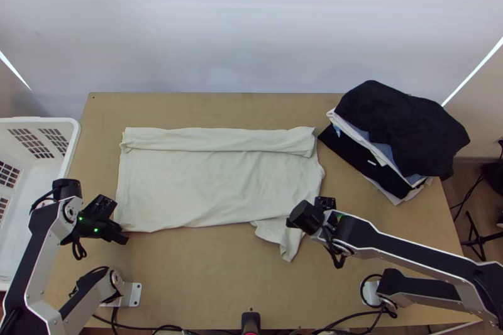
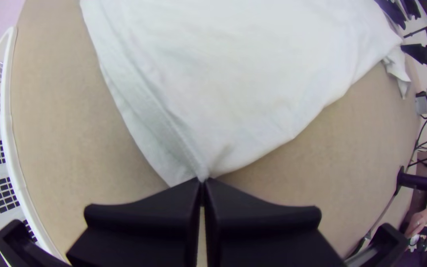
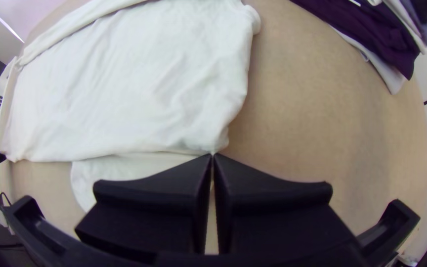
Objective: Fold the t-shirt
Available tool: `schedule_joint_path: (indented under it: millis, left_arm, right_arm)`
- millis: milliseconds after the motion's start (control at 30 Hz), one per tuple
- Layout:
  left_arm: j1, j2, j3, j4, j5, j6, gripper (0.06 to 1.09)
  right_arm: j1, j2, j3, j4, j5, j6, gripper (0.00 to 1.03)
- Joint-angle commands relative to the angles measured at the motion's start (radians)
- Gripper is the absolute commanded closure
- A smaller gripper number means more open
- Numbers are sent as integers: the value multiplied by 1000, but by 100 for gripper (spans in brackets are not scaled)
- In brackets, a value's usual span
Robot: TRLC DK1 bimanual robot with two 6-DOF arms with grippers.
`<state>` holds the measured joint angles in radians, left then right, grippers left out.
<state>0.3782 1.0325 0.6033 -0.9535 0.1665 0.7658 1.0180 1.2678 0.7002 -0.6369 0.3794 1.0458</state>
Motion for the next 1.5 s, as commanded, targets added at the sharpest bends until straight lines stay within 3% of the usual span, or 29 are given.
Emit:
schedule_joint_path:
  millis: [0, 400, 600, 733, 1067, 1467]
  left_arm:
    - [11, -29, 3, 9, 22, 17, 104]
    - [41, -11, 47, 38, 64, 7, 105]
    - [41, -9, 72, 32, 79, -20, 105]
    - [31, 3, 81, 44, 96, -54, 105]
    - [-58, 113, 179, 157, 100, -223, 105]
    - [-67, 350, 429, 217, 96, -299, 105]
  right_arm:
    - [4, -91, -2, -64, -59, -20, 99]
    - [-42, -173, -53, -188, -62, -95, 99]
    - [-121, -186, -39, -311, -99, -171, 99]
    - [-131, -177, 25, -368, -169, -175, 99]
    - [-183, -8, 262, -385, -192, -184, 99]
    - [-391, 168, 490, -379, -191, -323, 99]
